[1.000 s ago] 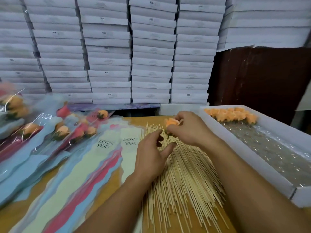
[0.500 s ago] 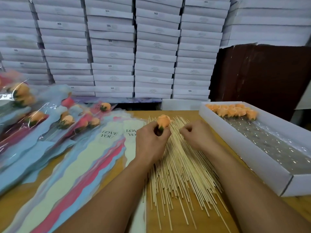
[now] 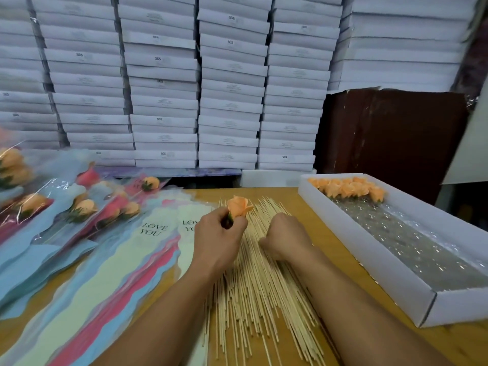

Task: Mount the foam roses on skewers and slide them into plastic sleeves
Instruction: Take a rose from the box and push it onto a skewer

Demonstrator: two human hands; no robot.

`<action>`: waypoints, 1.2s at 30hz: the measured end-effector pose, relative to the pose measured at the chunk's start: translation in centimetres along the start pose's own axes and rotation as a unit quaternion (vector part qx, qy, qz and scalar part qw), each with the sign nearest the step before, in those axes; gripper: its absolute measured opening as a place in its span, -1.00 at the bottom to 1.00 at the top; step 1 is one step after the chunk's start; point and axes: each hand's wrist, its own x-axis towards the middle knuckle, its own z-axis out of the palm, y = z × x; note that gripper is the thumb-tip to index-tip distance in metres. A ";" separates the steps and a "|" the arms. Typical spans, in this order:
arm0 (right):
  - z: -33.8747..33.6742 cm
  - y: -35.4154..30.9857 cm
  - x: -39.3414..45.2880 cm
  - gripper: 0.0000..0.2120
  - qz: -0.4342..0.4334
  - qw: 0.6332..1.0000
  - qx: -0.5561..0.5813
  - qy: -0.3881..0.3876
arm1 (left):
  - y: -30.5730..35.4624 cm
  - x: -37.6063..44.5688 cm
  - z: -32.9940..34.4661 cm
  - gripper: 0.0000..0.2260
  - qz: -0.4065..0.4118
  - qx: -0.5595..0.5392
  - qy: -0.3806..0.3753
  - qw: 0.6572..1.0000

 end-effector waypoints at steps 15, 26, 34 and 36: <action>-1.6 1.9 0.2 -0.77 0.005 0.966 0.260 0.005 | 0.5 0.2 -0.7 -0.56 -0.048 -0.070 0.020 0.996; -2.4 0.6 -1.4 -0.91 0.002 0.914 0.395 -0.096 | 0.5 0.8 -0.6 -0.80 -0.156 -0.178 0.023 0.971; -2.0 -2.9 -4.4 -0.84 -0.130 0.879 0.425 -0.175 | 0.5 1.7 -1.8 -0.81 -0.306 -0.436 -0.011 0.847; -2.1 -3.2 -4.9 -0.80 -0.161 0.872 0.428 -0.173 | 0.5 1.8 -1.9 -0.80 -0.317 -0.475 -0.006 0.821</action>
